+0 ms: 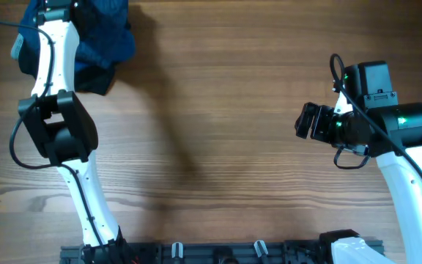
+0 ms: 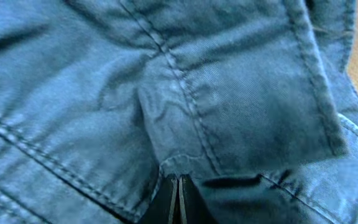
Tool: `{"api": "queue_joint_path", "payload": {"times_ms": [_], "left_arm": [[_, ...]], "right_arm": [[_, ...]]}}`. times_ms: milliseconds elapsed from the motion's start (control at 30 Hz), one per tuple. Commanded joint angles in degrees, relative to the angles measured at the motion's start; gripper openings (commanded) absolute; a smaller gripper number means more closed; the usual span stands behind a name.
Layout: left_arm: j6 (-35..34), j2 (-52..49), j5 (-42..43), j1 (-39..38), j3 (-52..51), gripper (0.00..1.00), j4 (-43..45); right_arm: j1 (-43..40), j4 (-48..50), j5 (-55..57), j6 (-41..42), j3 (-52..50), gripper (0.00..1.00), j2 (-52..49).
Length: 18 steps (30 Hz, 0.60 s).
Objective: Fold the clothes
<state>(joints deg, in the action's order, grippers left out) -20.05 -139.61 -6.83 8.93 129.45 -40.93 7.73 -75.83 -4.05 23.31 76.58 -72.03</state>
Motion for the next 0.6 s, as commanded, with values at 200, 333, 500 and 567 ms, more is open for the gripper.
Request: {"api": "queue_joint_path", "payload": {"times_ms": [200,333,500,567], "left_arm": [[0.3,7.2,-5.9,5.7,-1.0,0.04,0.2],[0.3,12.9,-5.7,5.7,-1.0,0.04,2.4],[0.3,13.9,-5.7,6.0,-1.0,0.06,2.0],[0.3,13.0,-5.6,6.1,-1.0,0.05,1.4]], "right_arm": [[0.0,-0.3,0.2,0.9,-0.2,1.0,-0.4],[0.0,0.0,0.2,0.9,-0.2,1.0,-0.4],[0.0,0.0,0.2,0.9,-0.2,1.0,-0.4],[0.0,0.0,0.2,0.9,-0.2,1.0,-0.4]]}}
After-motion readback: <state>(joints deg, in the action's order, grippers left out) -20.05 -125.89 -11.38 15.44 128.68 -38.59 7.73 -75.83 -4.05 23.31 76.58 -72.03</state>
